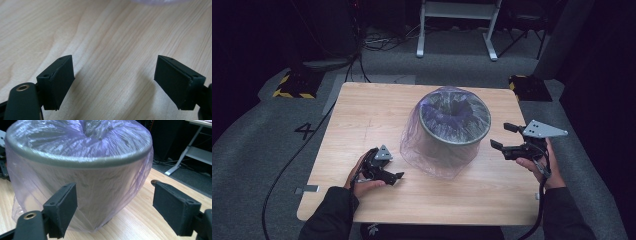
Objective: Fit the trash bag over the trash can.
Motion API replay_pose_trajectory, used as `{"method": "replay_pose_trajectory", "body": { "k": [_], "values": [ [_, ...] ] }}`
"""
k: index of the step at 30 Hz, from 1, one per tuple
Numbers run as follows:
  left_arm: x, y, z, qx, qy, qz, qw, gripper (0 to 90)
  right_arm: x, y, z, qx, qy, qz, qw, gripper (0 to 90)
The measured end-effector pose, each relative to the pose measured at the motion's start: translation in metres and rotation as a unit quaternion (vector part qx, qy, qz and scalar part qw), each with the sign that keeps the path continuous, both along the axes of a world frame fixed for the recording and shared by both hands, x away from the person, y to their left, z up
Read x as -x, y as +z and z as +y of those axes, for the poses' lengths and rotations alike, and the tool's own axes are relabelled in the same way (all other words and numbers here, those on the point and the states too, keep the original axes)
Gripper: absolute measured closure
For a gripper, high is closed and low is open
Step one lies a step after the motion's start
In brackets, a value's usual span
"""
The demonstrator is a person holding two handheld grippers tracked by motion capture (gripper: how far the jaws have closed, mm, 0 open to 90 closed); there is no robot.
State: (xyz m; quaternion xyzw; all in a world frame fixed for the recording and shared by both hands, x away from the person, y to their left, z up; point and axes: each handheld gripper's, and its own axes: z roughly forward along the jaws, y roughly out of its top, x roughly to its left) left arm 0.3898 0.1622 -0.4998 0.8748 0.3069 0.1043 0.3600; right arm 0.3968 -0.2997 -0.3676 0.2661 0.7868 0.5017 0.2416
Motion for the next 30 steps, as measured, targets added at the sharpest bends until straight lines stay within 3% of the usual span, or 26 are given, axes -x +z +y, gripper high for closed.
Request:
{"method": "replay_pose_trajectory", "body": {
  "k": [18, 30],
  "values": [
    [0.003, -0.004, -0.001, 0.001, -0.001, -0.019, 0.9998, 14.8, 0.000, 0.021, 0.008, 0.003, -0.004, -0.016, 0.9999, 20.5],
    [0.003, -0.004, -0.001, -0.002, 0.004, -0.020, 0.9998, 13.8, -0.001, 0.032, 0.013, 0.010, -0.008, -0.024, 0.9996, 20.6]
  ]
}}
